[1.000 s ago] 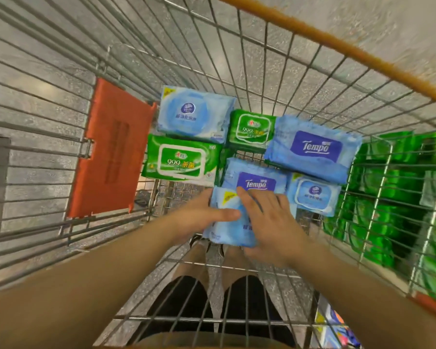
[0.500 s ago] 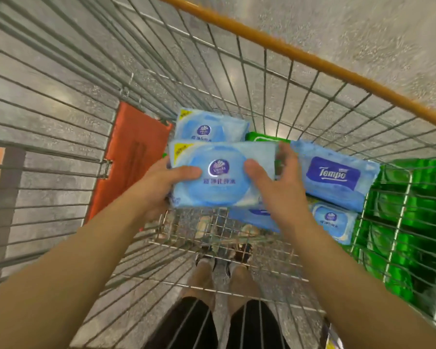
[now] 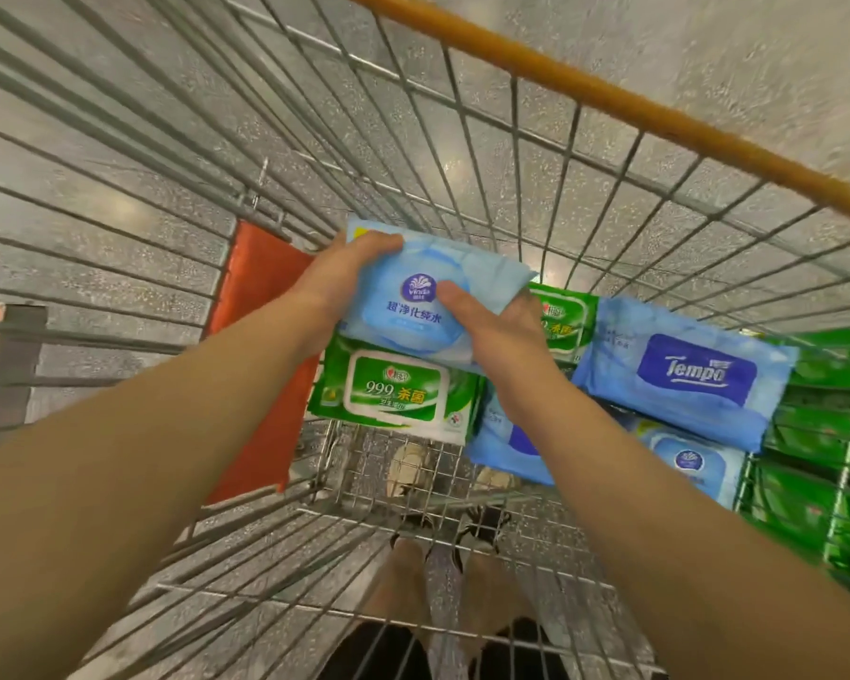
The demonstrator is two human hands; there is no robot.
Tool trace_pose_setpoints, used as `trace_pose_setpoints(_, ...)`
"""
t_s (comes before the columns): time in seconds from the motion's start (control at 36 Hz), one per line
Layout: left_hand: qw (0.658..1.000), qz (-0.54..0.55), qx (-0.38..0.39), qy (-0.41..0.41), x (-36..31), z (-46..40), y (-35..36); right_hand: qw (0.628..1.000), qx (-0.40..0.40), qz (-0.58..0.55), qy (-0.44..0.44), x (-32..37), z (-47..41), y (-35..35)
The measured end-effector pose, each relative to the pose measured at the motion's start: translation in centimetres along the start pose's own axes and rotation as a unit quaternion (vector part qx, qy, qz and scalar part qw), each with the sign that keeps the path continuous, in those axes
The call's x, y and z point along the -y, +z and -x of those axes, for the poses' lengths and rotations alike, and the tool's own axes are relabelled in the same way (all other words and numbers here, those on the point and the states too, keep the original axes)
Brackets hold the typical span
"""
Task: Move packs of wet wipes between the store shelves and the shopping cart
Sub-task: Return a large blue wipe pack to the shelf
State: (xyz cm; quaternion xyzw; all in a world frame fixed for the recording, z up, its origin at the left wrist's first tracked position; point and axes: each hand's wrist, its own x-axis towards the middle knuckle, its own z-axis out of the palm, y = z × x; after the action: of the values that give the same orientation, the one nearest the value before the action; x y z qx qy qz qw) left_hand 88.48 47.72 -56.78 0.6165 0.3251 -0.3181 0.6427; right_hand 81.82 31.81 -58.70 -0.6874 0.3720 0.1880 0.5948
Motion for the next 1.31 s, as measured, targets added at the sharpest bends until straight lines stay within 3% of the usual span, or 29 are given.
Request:
trace_pose_setpoints(0.06, 1.0, 0.003, -0.011, -0.006, 0.1, -0.1, 0.2, 0.998, -0.033, 0.045, -0.013, -0.2, -0.8, 0.1)
trace_pose_setpoints(0.17, 1.0, 0.011, -0.008, -0.024, 0.1, -0.2, 0.4, 0.999, -0.048, 0.019, 0.015, 0.3, -1.1, 0.1)
trace_pose_setpoints(0.31, 1.0, -0.013, -0.014, -0.007, 0.3, -0.8, 0.1, 0.987, 0.002, -0.152, 0.052, -2.1, -2.7, -0.2)
trace_pose_setpoints(0.42, 0.998, -0.037, -0.046, -0.001, 0.6, -1.1, 0.2, 0.98, 0.001, -0.191, 0.055, -2.4, -2.3, 0.0)
trace_pose_setpoints(0.61, 1.0, -0.021, 0.002, -0.011, -0.9, 0.6, 0.9, 0.956, 0.051, -0.285, 0.04, 0.8, -0.3, 0.4)
trace_pose_setpoints(0.81, 0.999, -0.019, 0.019, 0.027, -2.7, 6.3, 0.4, 0.961, 0.085, -0.263, 0.004, 4.5, 4.4, -2.2)
trace_pose_setpoints(1.06, 0.998, 0.036, 0.003, -0.06, 2.0, 10.5, 0.1, 0.971, 0.104, -0.207, 0.066, 1.6, 7.7, -3.7)
trace_pose_setpoints(1.19, 0.997, 0.03, 0.062, -0.017, 3.8, 9.6, -1.3, 0.974, 0.122, -0.175, 0.071, 0.1, 6.1, -4.6)
trace_pose_setpoints(1.31, 0.999, 0.008, 0.04, -0.002, 5.1, 9.1, -1.9, 0.97, 0.16, -0.168, 0.068, -0.2, 5.1, -5.4)
